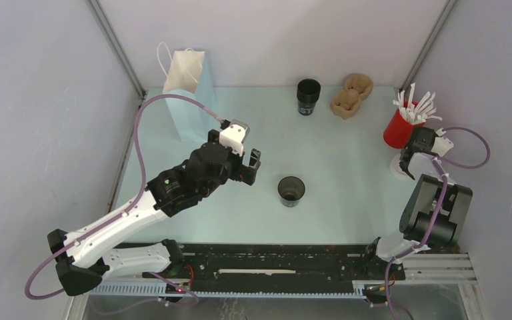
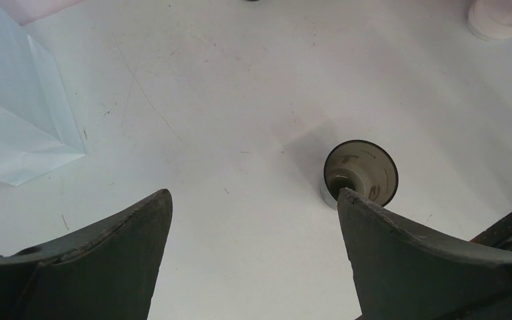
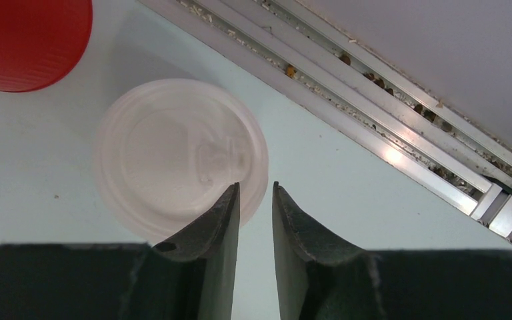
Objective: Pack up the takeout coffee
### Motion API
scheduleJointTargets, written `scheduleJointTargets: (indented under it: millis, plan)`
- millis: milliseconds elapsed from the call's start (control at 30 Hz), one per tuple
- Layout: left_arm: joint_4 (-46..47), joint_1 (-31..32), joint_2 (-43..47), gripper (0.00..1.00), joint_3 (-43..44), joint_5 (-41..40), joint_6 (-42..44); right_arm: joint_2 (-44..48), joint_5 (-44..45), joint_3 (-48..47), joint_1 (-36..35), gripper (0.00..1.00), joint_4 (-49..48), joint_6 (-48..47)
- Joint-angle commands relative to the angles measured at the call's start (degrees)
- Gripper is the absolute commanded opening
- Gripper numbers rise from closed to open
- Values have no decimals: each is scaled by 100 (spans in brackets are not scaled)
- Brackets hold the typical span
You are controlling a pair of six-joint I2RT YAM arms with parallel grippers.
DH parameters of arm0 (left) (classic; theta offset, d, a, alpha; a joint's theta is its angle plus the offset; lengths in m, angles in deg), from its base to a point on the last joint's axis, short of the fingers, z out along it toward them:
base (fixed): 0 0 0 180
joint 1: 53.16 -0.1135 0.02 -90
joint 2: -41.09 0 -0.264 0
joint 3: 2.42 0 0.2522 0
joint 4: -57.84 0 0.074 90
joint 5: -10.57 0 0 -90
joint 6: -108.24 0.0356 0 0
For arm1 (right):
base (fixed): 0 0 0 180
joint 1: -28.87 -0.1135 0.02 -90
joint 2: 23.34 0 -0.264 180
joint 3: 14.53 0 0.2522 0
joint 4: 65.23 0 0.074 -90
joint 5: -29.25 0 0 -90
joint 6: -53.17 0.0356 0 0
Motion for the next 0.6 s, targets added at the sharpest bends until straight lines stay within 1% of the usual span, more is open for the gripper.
scheduleJointTargets:
  millis: [0, 333, 567]
  plan:
    - [211, -20, 89, 98, -147, 31, 123, -33, 179, -235, 0, 32, -33, 71]
    - [250, -38, 77, 98, -184, 68, 123, -78, 214, -252, -42, 33, 67, 54]
    - [267, -55, 118, 98, -235, 78, 150, -92, 236, -248, -49, 32, 86, 23]
